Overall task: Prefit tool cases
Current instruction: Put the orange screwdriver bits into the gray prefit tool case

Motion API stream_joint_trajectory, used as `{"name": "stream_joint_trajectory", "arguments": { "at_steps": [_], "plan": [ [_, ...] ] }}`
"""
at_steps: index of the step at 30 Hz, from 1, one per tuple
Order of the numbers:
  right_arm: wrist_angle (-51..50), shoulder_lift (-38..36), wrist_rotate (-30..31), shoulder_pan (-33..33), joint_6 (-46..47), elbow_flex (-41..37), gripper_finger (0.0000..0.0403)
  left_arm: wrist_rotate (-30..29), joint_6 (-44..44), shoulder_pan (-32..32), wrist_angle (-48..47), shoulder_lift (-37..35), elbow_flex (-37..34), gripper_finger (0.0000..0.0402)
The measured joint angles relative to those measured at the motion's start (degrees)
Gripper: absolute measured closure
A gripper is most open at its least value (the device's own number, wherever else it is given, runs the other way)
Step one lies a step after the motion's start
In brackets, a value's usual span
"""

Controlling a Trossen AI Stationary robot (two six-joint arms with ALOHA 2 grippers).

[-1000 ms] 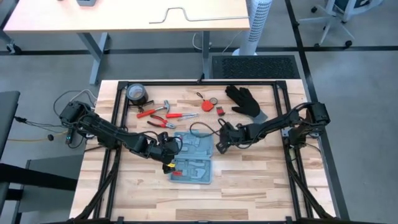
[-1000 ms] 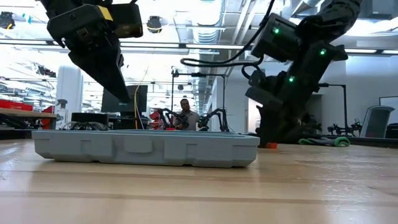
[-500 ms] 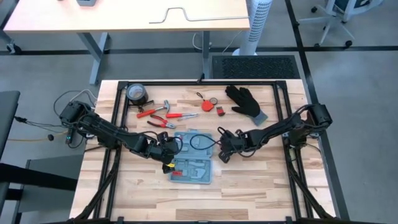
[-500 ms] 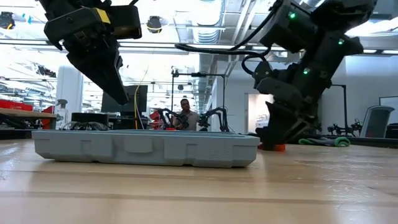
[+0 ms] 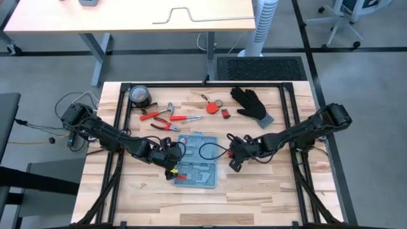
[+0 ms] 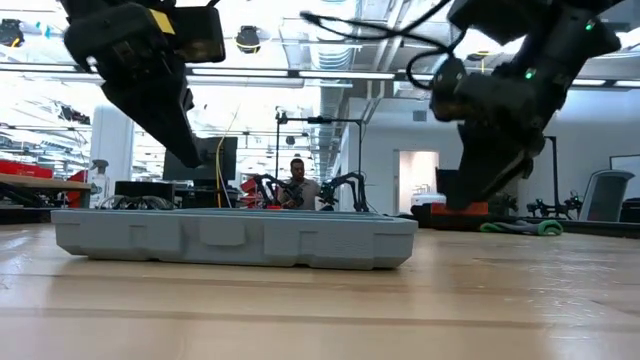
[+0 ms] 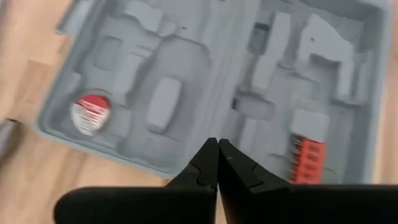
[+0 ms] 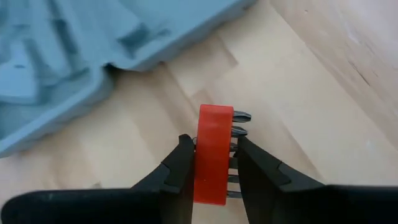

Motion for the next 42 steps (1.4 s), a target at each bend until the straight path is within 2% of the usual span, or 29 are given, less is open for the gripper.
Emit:
{"name": "stream_joint_trajectory", "arguments": {
  "at_steps": [5, 10, 17, 21, 25, 33, 42],
  "plan": [
    [2.10, -1.35, 0.64, 2.46, 0.45, 0.13, 0.0304, 1.90, -4.05, -2.75, 1.03, 0.00, 0.00, 0.0401],
    [4.13, -0.52, 0.87, 4.40, 0.15, 2.12, 0.0304, 1.01, -4.97, -5.06, 7.05, 1.30, 0.02, 0.0401],
    [4.37, 1.92, 1.38, 4.77, -3.45, 6.81, 0.0304, 6.85, -5.07, -4.79, 17.04, 11.93, 0.23, 0.0401],
    [4.23, 1.96, 1.67, 4.41, -4.97, 7.87, 0.0304, 6.65, -6.07, -4.04, 19.62, 17.52, 2.00, 0.0402],
    [4.24, 1.96, 1.71, 4.42, -6.13, 8.07, 0.0304, 7.24, -3.19, -1.56, 24.54, 20.31, 2.21, 0.0402],
    [4.12, 1.96, 1.59, 4.36, -6.84, 8.07, 0.0304, 8.38, 3.52, 4.45, 25.23, 17.93, 1.80, 0.0402],
    [5.98, 1.96, 1.46, 4.36, -7.86, 8.07, 0.0304, 8.42, 6.86, 5.30, 24.83, 9.11, 1.73, 0.0402]
  ]
}}
